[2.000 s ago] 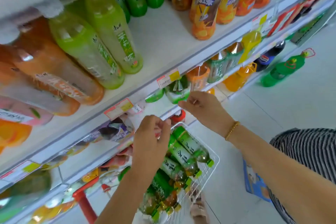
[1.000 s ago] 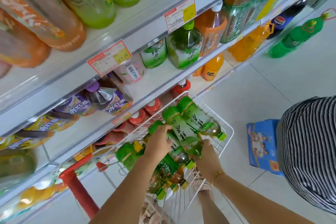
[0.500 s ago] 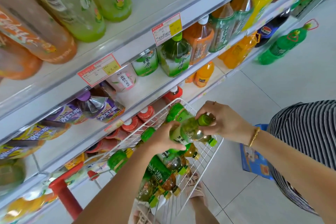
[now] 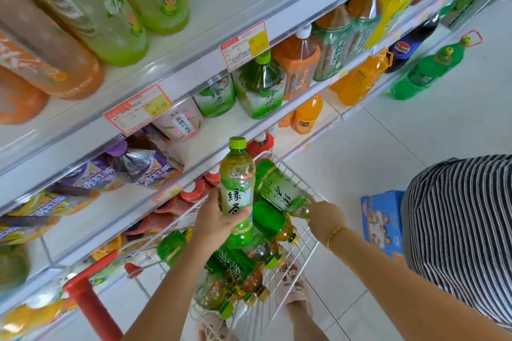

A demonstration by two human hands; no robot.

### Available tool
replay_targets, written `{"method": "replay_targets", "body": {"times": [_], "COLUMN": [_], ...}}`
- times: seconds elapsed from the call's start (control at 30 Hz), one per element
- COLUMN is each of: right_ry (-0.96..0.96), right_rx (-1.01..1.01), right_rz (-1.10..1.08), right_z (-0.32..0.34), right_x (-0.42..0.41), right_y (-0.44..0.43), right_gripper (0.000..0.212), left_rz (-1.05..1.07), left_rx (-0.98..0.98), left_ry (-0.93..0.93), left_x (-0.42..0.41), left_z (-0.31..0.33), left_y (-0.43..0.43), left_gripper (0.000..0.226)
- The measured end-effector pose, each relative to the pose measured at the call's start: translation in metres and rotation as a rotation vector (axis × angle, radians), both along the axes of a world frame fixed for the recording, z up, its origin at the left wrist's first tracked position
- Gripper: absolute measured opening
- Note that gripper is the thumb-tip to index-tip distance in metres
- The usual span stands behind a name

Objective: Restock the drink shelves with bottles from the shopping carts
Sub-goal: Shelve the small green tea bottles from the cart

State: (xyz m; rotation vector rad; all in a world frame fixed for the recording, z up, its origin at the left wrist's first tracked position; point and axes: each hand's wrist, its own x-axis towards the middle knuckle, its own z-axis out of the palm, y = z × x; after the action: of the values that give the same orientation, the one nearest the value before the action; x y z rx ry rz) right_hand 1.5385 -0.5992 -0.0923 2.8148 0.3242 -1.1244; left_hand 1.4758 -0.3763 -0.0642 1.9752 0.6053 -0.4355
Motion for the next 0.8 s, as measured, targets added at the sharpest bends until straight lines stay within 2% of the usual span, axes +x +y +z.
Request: {"method": "replay_targets", "body": {"times": [0.07, 0.13, 0.3, 0.53, 0.6, 0.67, 0.8], "right_ry": [-0.021, -0.038, -0.068, -0.206, -0.287, -0.373, -0.437], "right_rx": [-0.055, -0.072, 0.023, 0.628, 0.766, 0.838, 0.869], "right_rz": [0.01, -0.004, -0.125, -0.64, -0.711, -0.65, -0.384], "right_z": [-0.009, -0.017, -0.025, -0.006, 0.008, 0.026, 0.078], "right_x": [0.0, 0.002, -0.002, -0.014, -0.005, 0.009, 0.032], "right_y": [0.001, 0.0, -0.004, -0.029, -0.026, -0.014, 0.01], "right_gripper": [0.033, 0.035, 0.041, 0.029, 0.023, 0.023, 0.028], "left_rz": [0.063, 0.109, 0.146, 0.143, 0.154, 0.176, 0.192], "left_rx": [0.006, 0.013, 0.011, 0.019, 0.01, 0.001, 0.001], "left_ry": [0.001, 0.003, -0.016, -0.059, -0.063, -0.072, -0.155], "left_x": [0.0, -0.001, -0.007, -0.011, -0.01, -0.01, -0.006], "left_z": [0.0, 0.003, 0.008, 0.013, 0.015, 0.018, 0.047], "left_y": [0.002, 0.001, -0.003, -0.007, -0.009, -0.011, -0.015], "left_gripper": [0.083, 0.085, 0.062, 0.057, 0.055, 0.057, 0.051]}}
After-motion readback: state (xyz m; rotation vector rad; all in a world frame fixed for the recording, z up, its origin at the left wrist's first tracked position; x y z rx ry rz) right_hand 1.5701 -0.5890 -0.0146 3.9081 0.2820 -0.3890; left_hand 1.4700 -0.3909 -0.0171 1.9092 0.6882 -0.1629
